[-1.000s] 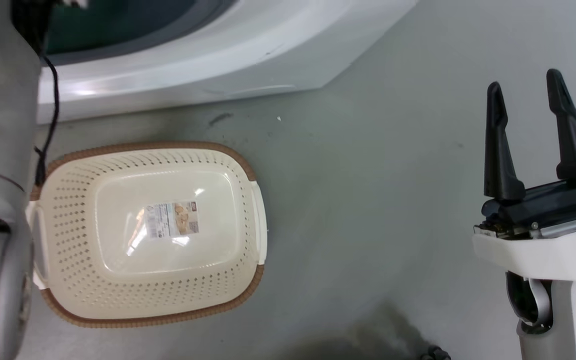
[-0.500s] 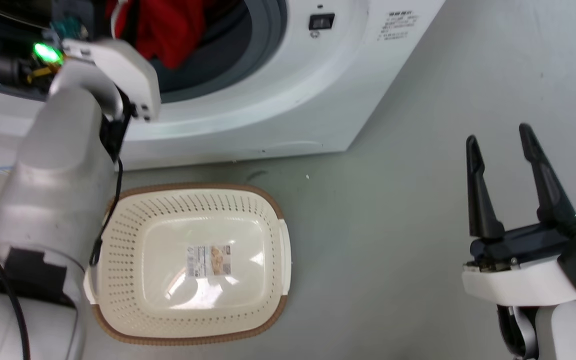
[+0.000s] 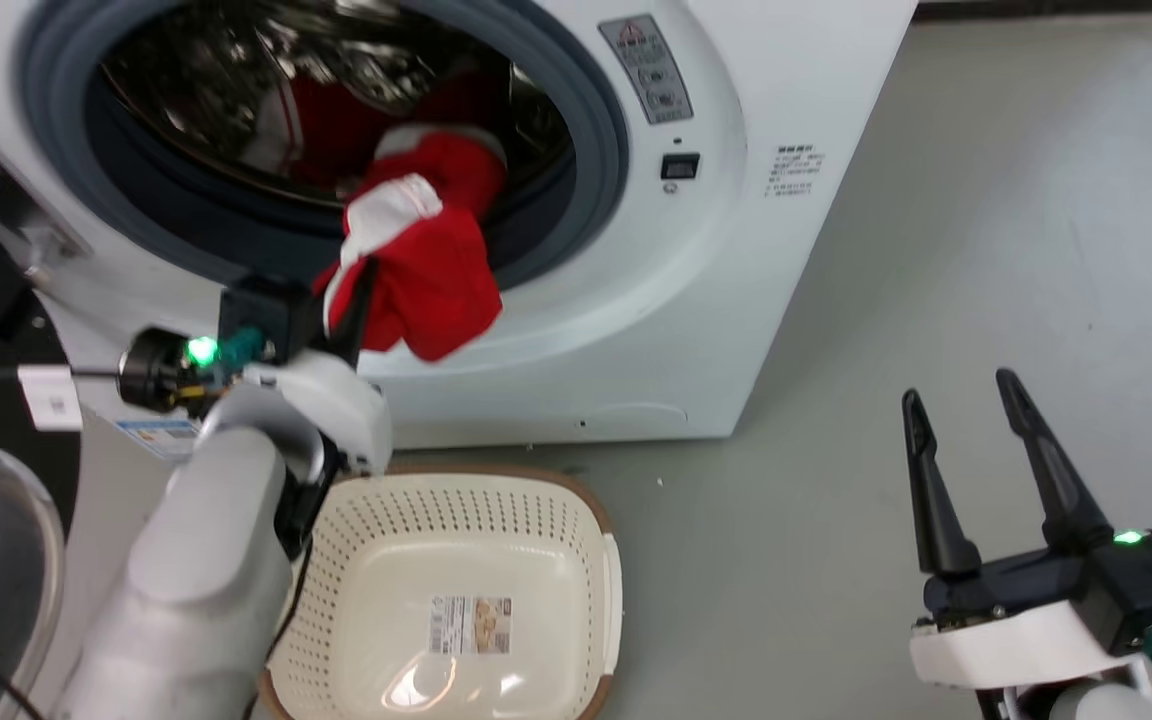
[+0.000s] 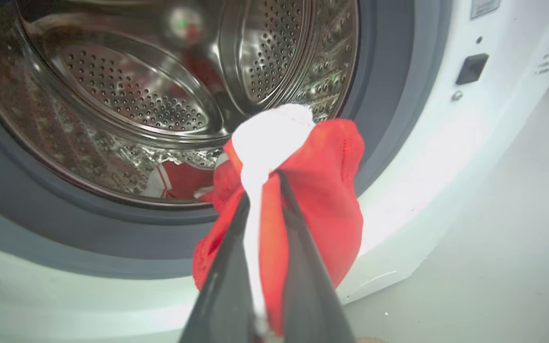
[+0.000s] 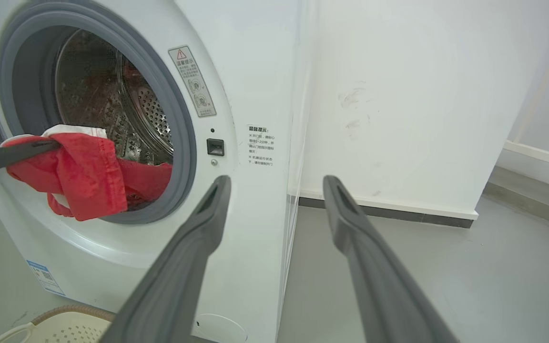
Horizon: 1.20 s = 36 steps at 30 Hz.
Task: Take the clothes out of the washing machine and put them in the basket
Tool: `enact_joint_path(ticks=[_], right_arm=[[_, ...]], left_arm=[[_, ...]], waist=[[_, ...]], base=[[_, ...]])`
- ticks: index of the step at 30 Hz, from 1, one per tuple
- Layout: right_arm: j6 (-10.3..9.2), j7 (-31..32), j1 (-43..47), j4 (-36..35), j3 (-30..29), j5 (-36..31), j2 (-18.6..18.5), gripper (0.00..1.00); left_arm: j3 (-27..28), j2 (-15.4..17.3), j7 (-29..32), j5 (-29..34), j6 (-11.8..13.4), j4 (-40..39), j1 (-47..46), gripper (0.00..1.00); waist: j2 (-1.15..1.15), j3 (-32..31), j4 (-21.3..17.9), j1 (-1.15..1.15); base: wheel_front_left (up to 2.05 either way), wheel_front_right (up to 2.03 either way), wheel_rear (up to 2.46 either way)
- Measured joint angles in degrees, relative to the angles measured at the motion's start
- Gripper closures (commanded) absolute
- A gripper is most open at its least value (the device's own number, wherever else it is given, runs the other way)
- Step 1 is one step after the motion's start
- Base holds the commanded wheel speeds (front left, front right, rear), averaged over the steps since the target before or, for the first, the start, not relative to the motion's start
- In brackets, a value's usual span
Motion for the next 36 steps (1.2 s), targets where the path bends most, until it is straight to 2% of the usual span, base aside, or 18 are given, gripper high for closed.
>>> enact_joint_path(ticks=[12,24,31,36], right_arm=[[0.0,0.0,5.4,1.5,0.1,0.1,0.0,0.0],[0.0,0.0,8.0,2.1,-0.3,0.8,0.0,0.0],[0.0,0.0,7.2,2.1,0.7,0.8,0.0,0.0],[0.01,0.0,5.7,1.5,0.5,0.6,0.0,0.0]], left_arm=[[-0.3,2.4,0.4,0.5,3.2,-17.2,19.1,1.0],[-2.3,4.3,5.8,-0.4,5.9,-32.2,31.1,1.0],[-2.4,5.0,6.8,-1.0,6.7,-32.8,32.5,1.0],[-3.2,3.4,6.1,-1.6,6.3,-28.8,32.3,1.0]], waist=[[0.0,-8.7,1.7,0.01],[0.0,-12.5,3.5,0.01],[0.0,-11.1,2.4,0.02],[0.0,-8.4,1.1,0.02]], base=[[0.0,0.0,0.0],[0.0,0.0,0.0],[0.0,0.0,0.0],[0.0,0.0,0.0]])
